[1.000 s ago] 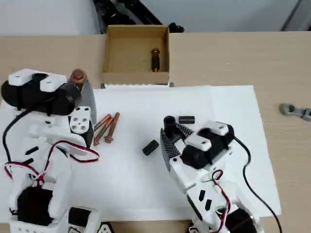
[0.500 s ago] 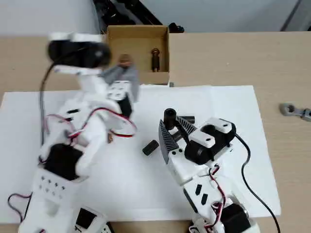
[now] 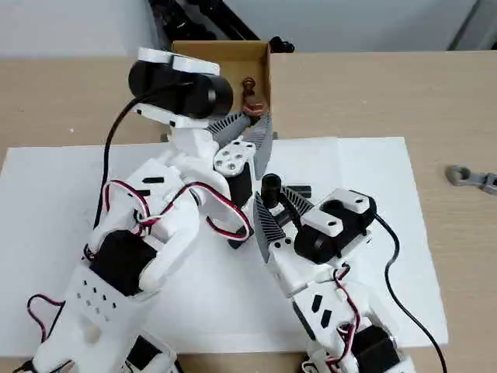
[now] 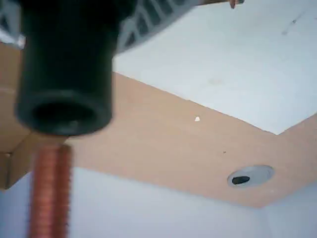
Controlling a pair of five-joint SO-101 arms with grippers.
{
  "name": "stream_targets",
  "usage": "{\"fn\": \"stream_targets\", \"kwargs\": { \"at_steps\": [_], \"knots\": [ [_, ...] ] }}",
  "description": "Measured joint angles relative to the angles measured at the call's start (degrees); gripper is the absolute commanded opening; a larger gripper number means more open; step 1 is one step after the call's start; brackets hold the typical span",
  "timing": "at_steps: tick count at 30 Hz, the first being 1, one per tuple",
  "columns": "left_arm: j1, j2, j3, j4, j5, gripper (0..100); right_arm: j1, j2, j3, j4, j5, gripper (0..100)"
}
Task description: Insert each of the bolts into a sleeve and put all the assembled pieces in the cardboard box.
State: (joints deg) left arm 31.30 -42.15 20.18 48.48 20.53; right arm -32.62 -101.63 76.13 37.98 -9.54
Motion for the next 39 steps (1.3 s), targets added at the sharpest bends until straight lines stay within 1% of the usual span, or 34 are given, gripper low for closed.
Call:
{"fn": "stream_targets", "kwargs": {
  "at_steps": [3,9,13,17,26,32,37,39],
  "knots": [
    [0.5,0.1,-0.6,0.3,0.0,1,0.0,0.0,0.0,0.0,0.0,0.4],
    [0.8,0.1,-7.1,6.8,0.0,1,0.0,0.0,1.8,0.0,0.0,0.4],
    [3.3,0.1,-9.7,9.3,0.0,1,0.0,0.1,2.0,0.0,0.0,0.4],
    [6.5,0.1,-9.8,9.3,-1.8,1,0.1,0.1,2.0,0.0,0.0,0.4],
    [6.9,0.1,-9.1,9.4,-2.6,1,0.0,0.1,2.0,0.0,0.0,0.4],
    [3.4,0.1,-5.3,8.2,-2.6,1,0.0,0.1,2.0,0.0,0.0,0.4],
    [2.9,0.0,-2.4,7.4,-2.6,1,0.0,0.4,2.0,0.0,0.0,0.4],
    [2.9,0.0,-1.3,5.9,-2.6,1,0.1,0.4,2.0,0.0,0.0,0.4]
  ]
}}
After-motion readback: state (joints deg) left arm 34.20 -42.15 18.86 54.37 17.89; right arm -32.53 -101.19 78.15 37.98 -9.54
